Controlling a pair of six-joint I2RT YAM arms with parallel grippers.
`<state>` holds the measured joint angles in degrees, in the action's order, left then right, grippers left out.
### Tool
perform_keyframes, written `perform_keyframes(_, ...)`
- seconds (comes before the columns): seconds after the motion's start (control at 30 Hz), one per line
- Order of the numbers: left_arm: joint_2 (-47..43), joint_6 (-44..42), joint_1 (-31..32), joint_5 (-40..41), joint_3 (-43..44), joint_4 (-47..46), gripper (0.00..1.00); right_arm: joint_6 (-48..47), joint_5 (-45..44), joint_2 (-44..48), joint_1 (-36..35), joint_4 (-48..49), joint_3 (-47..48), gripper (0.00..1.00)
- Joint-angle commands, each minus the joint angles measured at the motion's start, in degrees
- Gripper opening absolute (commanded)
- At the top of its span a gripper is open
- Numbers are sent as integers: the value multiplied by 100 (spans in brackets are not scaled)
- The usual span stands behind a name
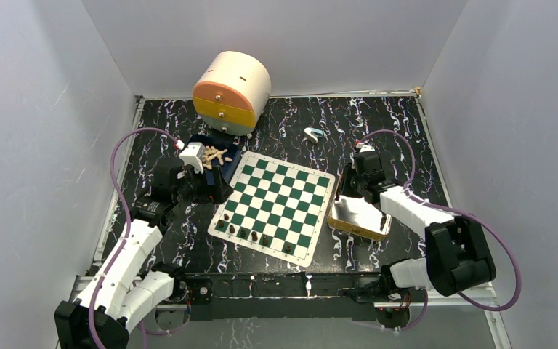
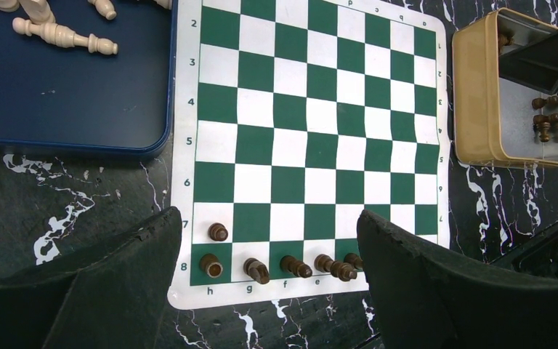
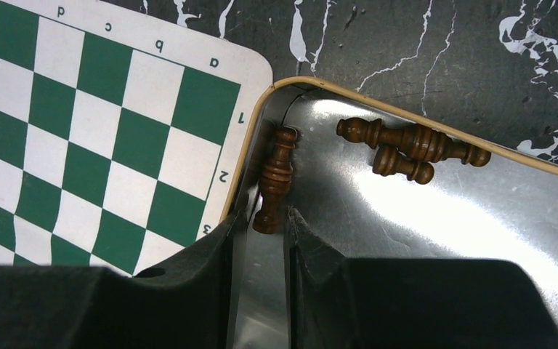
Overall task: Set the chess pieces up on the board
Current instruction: Pick up the chess piece from the storage box.
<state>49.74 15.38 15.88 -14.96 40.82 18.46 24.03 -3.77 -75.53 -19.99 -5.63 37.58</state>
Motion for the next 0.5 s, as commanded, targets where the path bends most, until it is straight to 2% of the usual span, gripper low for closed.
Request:
perform_keyframes(0.0, -65, -87, 13, 64, 80, 62, 87, -4, 17, -144, 21, 321, -76, 33)
perform_keyframes(0.33, -113, -87, 18, 80, 75, 87, 87, 49, 76, -347, 21, 369, -110, 32)
perform_keyframes(0.47, -109, -87, 17, 80, 84, 87, 87, 82, -131, -552, 21, -33, 129, 31)
